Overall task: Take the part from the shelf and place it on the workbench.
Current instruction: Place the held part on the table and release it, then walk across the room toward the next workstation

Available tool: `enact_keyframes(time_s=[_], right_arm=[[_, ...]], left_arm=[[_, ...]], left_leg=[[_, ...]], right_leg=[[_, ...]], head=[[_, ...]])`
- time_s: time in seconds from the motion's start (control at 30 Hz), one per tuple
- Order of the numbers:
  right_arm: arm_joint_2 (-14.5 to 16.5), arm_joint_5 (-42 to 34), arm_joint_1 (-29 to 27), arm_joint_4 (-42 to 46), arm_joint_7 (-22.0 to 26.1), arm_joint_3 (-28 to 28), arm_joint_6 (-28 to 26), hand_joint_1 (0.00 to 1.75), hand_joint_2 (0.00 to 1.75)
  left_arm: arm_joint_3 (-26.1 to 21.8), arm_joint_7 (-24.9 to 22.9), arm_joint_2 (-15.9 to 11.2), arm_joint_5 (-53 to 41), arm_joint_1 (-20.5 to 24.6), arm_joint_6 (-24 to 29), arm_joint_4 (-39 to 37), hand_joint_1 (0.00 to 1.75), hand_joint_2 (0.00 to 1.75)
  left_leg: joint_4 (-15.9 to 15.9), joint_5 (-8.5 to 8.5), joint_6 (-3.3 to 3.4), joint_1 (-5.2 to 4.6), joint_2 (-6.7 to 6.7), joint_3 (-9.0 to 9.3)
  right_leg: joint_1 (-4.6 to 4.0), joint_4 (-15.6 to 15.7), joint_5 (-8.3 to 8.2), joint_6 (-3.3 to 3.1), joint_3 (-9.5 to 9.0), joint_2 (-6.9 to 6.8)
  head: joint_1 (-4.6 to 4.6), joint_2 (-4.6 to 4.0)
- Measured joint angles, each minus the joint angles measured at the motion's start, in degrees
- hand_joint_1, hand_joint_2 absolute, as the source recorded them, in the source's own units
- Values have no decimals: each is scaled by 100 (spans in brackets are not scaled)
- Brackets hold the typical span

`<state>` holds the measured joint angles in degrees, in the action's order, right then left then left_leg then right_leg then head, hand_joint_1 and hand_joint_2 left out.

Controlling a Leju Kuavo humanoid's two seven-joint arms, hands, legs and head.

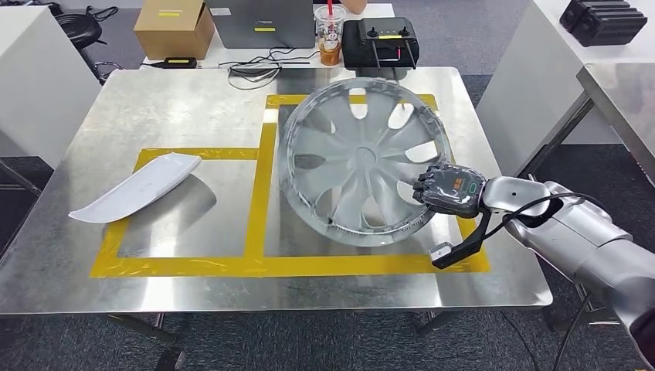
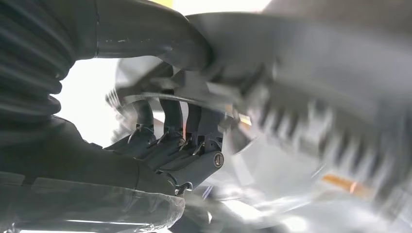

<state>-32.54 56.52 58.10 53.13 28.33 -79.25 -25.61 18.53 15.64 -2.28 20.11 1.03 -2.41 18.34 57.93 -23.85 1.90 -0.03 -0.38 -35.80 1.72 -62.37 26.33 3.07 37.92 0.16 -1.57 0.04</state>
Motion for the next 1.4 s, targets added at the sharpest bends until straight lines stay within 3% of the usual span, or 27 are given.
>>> enact_keyframes(time_s=[0.03,0.1,0.17,0.23,0.27,0.33,0.4,0.5,0.63,0.7,0.77,0.83,0.87,0.9,0.93,1.0,1.07,1.2,1.27,1.33,1.4], right_arm=[[-13,-28,-18,8,51,-1,-108,124,175],[-19,-75,-78,19,132,0,-235,124,175],[-20,-114,-125,22,174,6,-280,62,87],[-8,-146,-123,22,185,46,-296,0,0],[8,-162,-112,22,185,72,-302,0,0],[61,-189,-83,21,185,103,-306,0,0],[106,-207,-68,20,186,104,-303,0,0],[120,-213,-66,20,187,104,-302,0,0],[291,-306,107,19,205,134,-270,0,0],[330,-317,104,18,191,135,-268,0,0],[352,-315,106,10,157,135,-277,0,0],[372,-307,96,-22,115,118,-276,0,0],[385,-304,82,-43,97,107,-265,0,0],[398,-306,71,-61,83,98,-251,0,0],[410,-310,64,-75,68,95,-235,0,0],[431,-321,71,-96,11,103,-223,0,0],[455,-318,69,-116,-129,128,-280,0,0],[550,-365,-20,-168,-554,297,-593,0,0],[613,-452,-78,-203,-730,455,-831,0,0],[665,-547,-162,-254,-831,644,-1066,0,0],[697,-627,-270,-310,-862,811,-1241,0,0]], left_arm=[[14,0,-3,13,1,10,0,0,175],[50,0,-8,36,1,26,-1,0,175],[95,2,-9,46,0,73,-1,0,175],[131,6,-13,56,2,135,-1,0,175],[146,5,-15,60,2,162,-1,0,175],[172,-9,-20,70,2,199,-7,0,87],[187,-25,-19,85,2,209,-14,0,0],[191,-28,-19,92,1,209,-16,0,0],[239,-60,-51,184,11,213,-47,0,0],[249,-69,-58,213,14,245,-56,0,0],[251,-70,-59,250,23,286,-58,0,0],[252,-70,-60,288,26,328,-61,0,0],[252,-70,-60,303,24,347,-64,0,0],[252,-70,-58,317,23,365,-66,0,0],[253,-70,-57,333,22,382,-68,0,0],[254,-70,-49,372,23,411,-68,0,0],[251,-70,-42,439,21,437,-68,0,0],[244,-80,-26,586,-8,467,-73,0,0],[243,-81,-15,631,-15,477,-76,0,0],[241,-81,-7,668,-18,488,-77,0,0],[240,-80,0,687,-22,498,-77,0,0]], left_leg=[[38,-27,-34,-9,0,-11],[75,-50,-89,-16,2,-28],[97,-68,-134,5,3,-44],[389,-258,-198,26,8,-178],[700,-424,-232,41,11,-319],[1437,-721,-278,64,14,-659],[1797,-801,-291,72,16,-841],[1806,-772,-290,72,16,-850],[101,-108,-114,-3,14,18],[26,-53,-32,6,21,49],[-41,1,39,21,28,72],[-43,12,66,5,24,61],[-41,12,68,-2,23,57],[-38,12,69,-5,23,54],[-31,12,68,-6,22,54],[1,0,49,-6,23,53],[37,-21,4,-26,22,36],[71,-14,-109,-24,20,11],[363,-265,-179,-1,23,-90],[1080,-702,-246,33,27,-350],[1645,-941,-272,57,28,-538]], right_leg=[[1,241,-70,-14,-135,-7],[-30,343,-101,-98,-208,3],[-12,347,-117,-160,-206,6],[22,355,-129,-213,-218,5],[25,356,-131,-232,-224,7],[18,355,-134,-252,-225,12],[12,354,-135,-255,-227,18],[11,354,-135,-255,-228,21],[-32,377,-156,-167,-220,30],[-21,335,-126,-125,-186,22],[-25,-71,85,-158,8,15],[-36,-827,390,-207,346,15],[-37,-1107,475,-203,473,14],[-35,-1186,477,-177,501,13],[-32,-1038,399,-138,417,11],[-30,-268,141,-77,12,-1],[-49,307,-15,-107,-303,-11],[-58,392,-97,-226,-352,-6],[-24,402,-124,-268,-347,-11],[-25,402,-144,-294,-324,-18],[-33,400,-169,-305,-291,-24]], head=[[1,0],[2,0],[2,0],[-8,0],[-13,0],[-15,0],[-15,0],[-16,0],[-11,0],[-7,0],[1,0],[4,0],[5,0],[5,0],[7,0],[9,0],[6,0],[1,0],[-11,0],[-23,0],[-22,0]])
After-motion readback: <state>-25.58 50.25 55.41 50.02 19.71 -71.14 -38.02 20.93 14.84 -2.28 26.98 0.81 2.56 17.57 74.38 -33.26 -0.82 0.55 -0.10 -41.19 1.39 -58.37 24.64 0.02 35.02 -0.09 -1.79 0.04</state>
